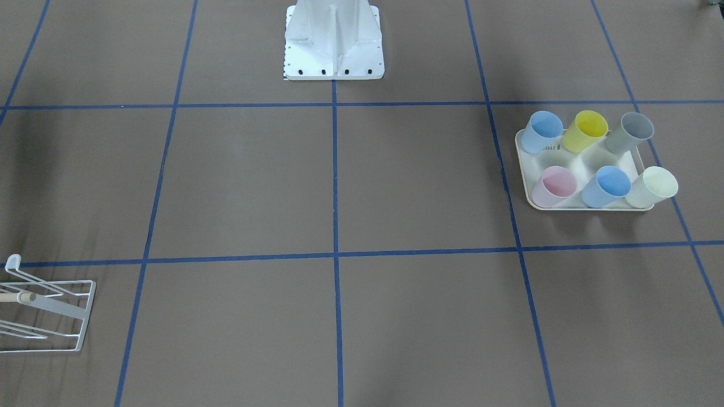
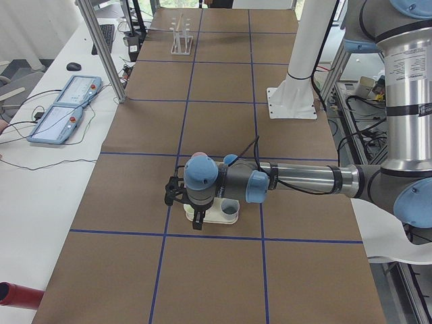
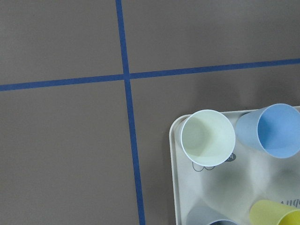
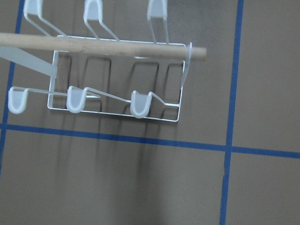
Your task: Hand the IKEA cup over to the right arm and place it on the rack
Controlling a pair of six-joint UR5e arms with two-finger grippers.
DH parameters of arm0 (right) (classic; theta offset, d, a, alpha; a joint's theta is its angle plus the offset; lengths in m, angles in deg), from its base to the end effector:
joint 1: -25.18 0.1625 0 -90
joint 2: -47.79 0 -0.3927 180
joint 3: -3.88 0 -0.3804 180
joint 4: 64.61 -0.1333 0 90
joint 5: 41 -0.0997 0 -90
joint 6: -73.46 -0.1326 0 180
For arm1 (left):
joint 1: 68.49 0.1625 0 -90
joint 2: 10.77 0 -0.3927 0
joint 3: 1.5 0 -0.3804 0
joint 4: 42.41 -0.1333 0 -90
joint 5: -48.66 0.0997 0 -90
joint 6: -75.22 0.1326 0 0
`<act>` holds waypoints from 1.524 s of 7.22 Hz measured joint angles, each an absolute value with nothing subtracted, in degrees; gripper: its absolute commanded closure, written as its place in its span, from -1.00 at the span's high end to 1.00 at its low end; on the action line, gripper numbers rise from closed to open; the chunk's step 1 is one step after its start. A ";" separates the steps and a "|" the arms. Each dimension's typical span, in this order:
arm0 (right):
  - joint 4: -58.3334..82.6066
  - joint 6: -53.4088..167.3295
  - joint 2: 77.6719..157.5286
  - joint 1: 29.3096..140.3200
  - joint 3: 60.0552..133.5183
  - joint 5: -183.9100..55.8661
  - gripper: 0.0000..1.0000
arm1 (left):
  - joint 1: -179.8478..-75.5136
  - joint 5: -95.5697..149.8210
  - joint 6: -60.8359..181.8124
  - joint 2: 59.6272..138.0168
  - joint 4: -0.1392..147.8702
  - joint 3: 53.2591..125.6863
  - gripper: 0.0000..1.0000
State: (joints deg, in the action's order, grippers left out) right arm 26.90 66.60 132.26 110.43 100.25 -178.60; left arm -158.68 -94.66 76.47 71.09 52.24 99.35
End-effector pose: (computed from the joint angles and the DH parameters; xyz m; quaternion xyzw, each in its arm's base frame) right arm -0.0082 -0.5254 0.5449 0.0418 -0.4082 -0.0198 0.9117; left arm -0.0284 -0.4333 0.5990 0.0630 0.4470 0.0370 0.8915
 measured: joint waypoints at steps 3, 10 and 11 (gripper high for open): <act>27.07 67.34 134.52 110.42 102.05 -178.48 0.99 | -158.67 -94.75 75.89 71.31 52.55 99.38 1.00; 13.18 66.65 139.06 105.34 99.58 -182.25 1.00 | -150.27 -93.51 64.39 70.28 53.79 99.51 1.00; 12.14 66.53 139.24 104.58 99.21 -182.10 1.00 | -148.71 -91.76 63.09 70.05 55.22 99.50 1.00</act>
